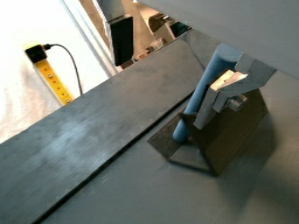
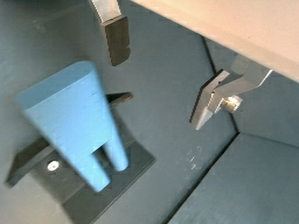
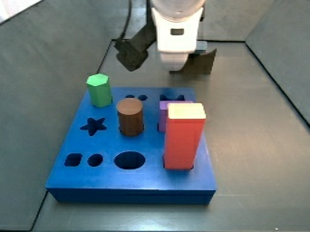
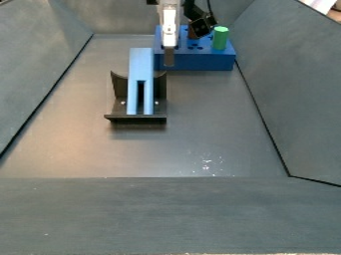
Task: Pick up the square-circle object. Move up. Rotate the square-circle object. Place the square-circle object on the fixture. Regrasp the square-circle object. Move to above the board. Insert the square-circle object.
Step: Regrasp the square-circle object.
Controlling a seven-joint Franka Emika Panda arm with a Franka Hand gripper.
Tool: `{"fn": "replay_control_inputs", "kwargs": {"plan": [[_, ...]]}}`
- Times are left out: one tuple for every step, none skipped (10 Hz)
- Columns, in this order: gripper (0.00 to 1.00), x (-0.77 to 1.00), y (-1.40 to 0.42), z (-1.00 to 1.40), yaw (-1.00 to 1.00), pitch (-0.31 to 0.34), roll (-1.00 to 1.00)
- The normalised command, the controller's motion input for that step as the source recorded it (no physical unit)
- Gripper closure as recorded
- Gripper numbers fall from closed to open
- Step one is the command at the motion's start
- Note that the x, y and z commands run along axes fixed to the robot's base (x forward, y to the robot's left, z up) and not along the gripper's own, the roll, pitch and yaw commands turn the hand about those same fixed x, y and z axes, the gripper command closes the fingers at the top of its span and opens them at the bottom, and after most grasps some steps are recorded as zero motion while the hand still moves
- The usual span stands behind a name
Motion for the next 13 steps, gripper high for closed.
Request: {"fn": "replay_control_inputs", "kwargs": {"plan": [[0.0,1.0,-0.01,-0.05,-0.04,0.072,0.1],[0.0,1.0,-0.01,-0.05,-0.04,0.089,0.1],[0.0,0.91,-0.01,-0.04,-0.02,0.115,0.1],[0.0,0.84,-0.01,-0.04,0.0,0.13,0.11],[0.0,0.74,-0.01,-0.03,0.03,0.139,0.12],[0.0,0.69,-0.01,-0.03,0.04,0.14,0.12],[0.0,0.58,-0.02,-0.04,0.06,0.138,0.13],[0.0,0.54,-0.02,-0.03,0.07,0.134,0.12],[0.0,0.46,-0.02,-0.04,0.08,0.128,0.12],[0.0,0.42,-0.02,-0.03,0.09,0.125,0.12],[0.0,0.32,-0.03,-0.03,0.09,0.119,0.13],[0.0,0.29,-0.03,-0.03,0.09,0.118,0.13],[0.0,0.22,-0.03,-0.03,0.09,0.112,0.13]]}}
